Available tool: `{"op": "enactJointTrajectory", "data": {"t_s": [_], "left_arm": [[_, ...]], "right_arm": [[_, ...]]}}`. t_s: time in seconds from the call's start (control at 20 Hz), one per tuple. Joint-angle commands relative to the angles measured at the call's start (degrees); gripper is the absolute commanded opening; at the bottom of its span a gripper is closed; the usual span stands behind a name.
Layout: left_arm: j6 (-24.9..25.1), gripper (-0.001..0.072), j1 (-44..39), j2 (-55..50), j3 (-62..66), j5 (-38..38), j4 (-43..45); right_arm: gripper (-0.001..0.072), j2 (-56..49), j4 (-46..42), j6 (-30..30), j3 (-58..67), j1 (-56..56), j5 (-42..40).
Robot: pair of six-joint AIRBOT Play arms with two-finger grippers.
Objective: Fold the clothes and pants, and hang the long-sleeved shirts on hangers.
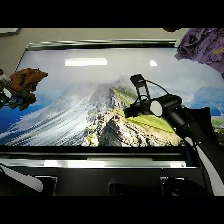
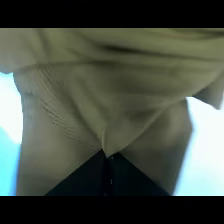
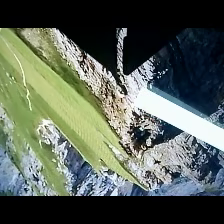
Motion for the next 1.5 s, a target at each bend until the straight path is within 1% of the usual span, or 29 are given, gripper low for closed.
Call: {"op": "enactJointTrajectory", "data": {"t_s": [0.0,0.05,0.15,0.3,0.35,0.4,0.55,0.6,0.7,0.8,0.85,0.9,0.95,1.0,1.05,1.1,1.2,1.25,1.3,1.35,1.4,1.45], "left_arm": [[8.63,0.0014,-2.99,6.88,2.08,-13.22,-6.62],[10.43,0.0014,-5.07,10.45,1.55,-16.59,-7.41],[10.51,0.0014,-10.82,19.23,-1.51,-20.7,-8.37],[8.96,0.0015,-21.22,30.58,-7.74,-23.08,-18.1],[6.86,0.0015,-26.01,33.31,-9.68,-23.54,-19.82],[3.3,0.0015,-31.28,35.28,-11.34,-23.39,-19.71],[-4.92,0.0016,-46.07,35.56,-14.51,-21.24,-19.71],[-8.02,0.0017,-51.21,34.86,-15.69,-19.45,-19.71],[-12.7,0.0017,-59.78,32.85,-18.32,-14.1,-19.69],[-17.57,0.0017,-66.77,29.27,-20.85,-7.85,-19.71],[-19.17,0.0021,-68.91,27.21,-21.38,-6.21,-19.78],[-20.83,0.0066,-70.1,25.18,-21.4,-5.84,-19.93],[-21.03,0.0153,-70.16,24.11,-21.4,-5.92,-21.38],[-20.26,0.0326,-69.4,24.2,-21.33,-5.95,-23.54],[-17.59,0.0568,-68.28,25.31,-21.11,-6.69,-25.29],[-14.25,0.072,-66.6,27.28,-20.44,-9.29,-25.44],[-10.16,0.072,-62.47,32.68,-19.61,-16.9,-21.55],[-9.14,0.072,-60.33,35.69,-19.63,-21.14,-17.9],[-7.98,0.072,-58.05,38.84,-19.65,-25.79,-13.84],[-6.38,0.072,-55.82,41.72,-19.65,-30.16,-10.27],[-4.15,0.072,-53.96,44.09,-19.65,-33.29,-7.58],[-1.86,0.072,-52.22,46.23,-19.65,-35.6,-5.16]], "right_arm": [[0.0095,0.26,-0.02,0.55,0.07,0.04,4.11],[0.0095,0.37,-0.02,1.07,0.07,0.04,5.79],[0.0095,0.72,-0.04,4.0,0.07,0.04,9.84],[0.0095,1.92,-0.9,4.55,0.07,0.04,16.13],[0.0095,2.58,-1.81,4.52,0.07,0.04,17.62],[0.0095,3.63,-2.95,4.5,0.07,0.04,19.26],[0.0096,6.97,-7.8,4.02,0.07,0.04,26.29],[0.0097,8.15,-9.84,4.04,0.07,0.04,29.24],[0.0099,10.45,-13.27,4.11,0.07,0.04,33.64],[0.0097,12.17,-14.93,4.13,0.07,0.04,35.93],[0.0097,12.66,-14.97,4.17,0.04,0.04,36.0],[0.0097,12.85,-14.95,4.55,0.04,0.04,35.74],[0.0097,12.85,-14.93,4.55,0.0,0.04,34.99],[0.0098,12.85,-14.86,4.66,0.0,0.04,33.94],[0.0123,12.85,-14.86,6.38,0.0,0.04,33.14],[0.0257,12.85,-14.93,7.78,0.0,0.02,32.74],[0.0288,12.85,-16.24,7.91,0.0,-0.02,31.45],[0.0332,12.81,-17.18,8.83,0.0,-0.55,29.2],[0.0347,12.66,-15.76,10.71,0.0,-2.89,26.03],[0.0347,11.87,-12.28,12.35,-0.11,-6.91,23.26],[0.0347,10.71,-6.27,12.48,-0.96,-11.54,20.57],[0.0352,8.81,3.3,10.69,-2.62,-16.85,17.73]]}}
